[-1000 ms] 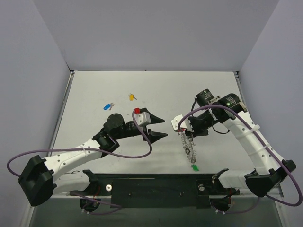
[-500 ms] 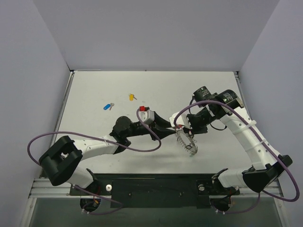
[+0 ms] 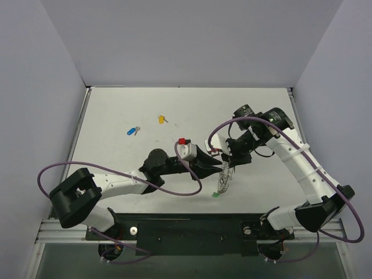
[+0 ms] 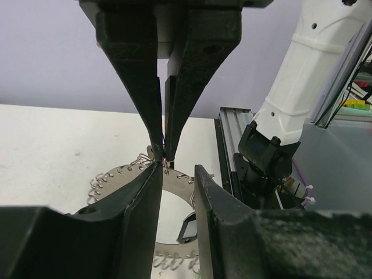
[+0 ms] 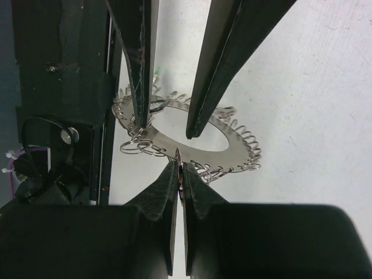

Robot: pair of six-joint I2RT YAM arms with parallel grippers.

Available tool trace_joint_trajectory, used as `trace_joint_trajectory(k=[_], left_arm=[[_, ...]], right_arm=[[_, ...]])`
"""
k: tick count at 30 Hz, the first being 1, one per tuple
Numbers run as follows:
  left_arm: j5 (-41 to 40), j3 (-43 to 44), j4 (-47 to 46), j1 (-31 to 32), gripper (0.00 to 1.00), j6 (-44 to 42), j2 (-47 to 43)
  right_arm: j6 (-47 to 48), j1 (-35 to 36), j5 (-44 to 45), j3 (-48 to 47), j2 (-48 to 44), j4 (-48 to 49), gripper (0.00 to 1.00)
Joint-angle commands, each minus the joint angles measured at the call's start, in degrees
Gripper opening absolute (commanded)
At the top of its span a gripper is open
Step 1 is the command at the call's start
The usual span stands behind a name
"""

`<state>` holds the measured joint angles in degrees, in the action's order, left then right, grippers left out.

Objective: Put the keys on the keyring

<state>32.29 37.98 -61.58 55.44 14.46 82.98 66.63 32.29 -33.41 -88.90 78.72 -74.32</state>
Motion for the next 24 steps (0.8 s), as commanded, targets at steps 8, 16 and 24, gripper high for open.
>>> trace_joint_trajectory(k=[8,16,24], left_arm=[[-5.7,2.0,5.7,1.5,0.38,-4.8,0.4],[-5.3,2.2,4.4,1.5,0.38,-3.6,0.9],[-4.2,2.1,2.9,1.6,0.36,-2.2,0.9]], right_arm=[[-3.1,1.1,-3.3,-2.9,0.9,-0.7,0.00],[-4.1,1.7,-3.6,-3.0,1.5,0.0,0.00],[-6.1,1.7,-3.2,-2.4,1.4,1.5,0.00]])
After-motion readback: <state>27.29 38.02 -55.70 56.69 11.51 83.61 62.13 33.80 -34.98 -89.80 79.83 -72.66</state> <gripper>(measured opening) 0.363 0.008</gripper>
